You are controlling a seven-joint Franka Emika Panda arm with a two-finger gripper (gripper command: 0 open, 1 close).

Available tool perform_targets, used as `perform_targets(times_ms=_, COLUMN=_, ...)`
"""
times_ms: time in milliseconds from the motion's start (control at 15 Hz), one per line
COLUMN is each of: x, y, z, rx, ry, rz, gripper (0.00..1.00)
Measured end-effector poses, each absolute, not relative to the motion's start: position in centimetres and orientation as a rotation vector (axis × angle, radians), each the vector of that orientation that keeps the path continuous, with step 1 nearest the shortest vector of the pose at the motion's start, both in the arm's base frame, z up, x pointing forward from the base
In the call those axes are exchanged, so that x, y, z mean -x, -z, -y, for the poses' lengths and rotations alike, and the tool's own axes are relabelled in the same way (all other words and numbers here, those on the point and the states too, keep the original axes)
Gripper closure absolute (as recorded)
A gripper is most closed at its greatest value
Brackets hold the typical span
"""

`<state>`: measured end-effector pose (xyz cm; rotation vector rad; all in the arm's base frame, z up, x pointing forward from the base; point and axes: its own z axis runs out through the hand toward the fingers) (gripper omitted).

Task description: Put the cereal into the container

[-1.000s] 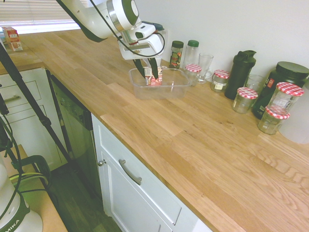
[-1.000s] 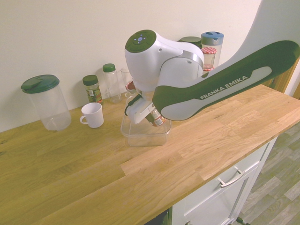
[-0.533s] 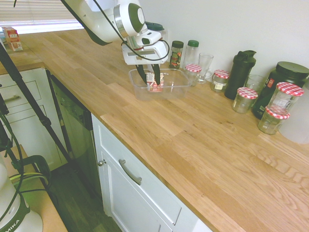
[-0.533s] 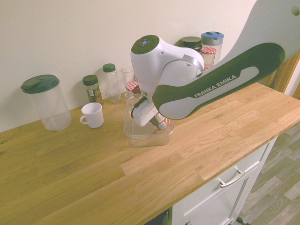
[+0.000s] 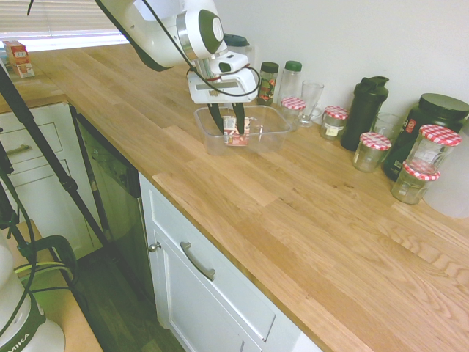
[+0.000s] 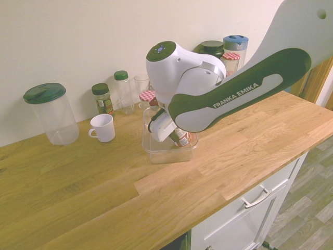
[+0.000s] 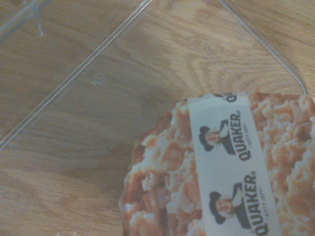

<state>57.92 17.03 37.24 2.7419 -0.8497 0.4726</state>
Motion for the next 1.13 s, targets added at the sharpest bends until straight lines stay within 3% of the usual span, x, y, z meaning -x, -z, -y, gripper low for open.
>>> perform_targets(times_ms=667, x=-57.6, y=-38.4, z=-17.7, rx=-2.754, ry=-0.494, rz=0.845, gripper=0.0)
perform_targets(times_ms=1133, x=-52.7, y=-44.1, z=-18.3, rx=-2.819, ry=-0.583, rz=0.824, gripper=0.0)
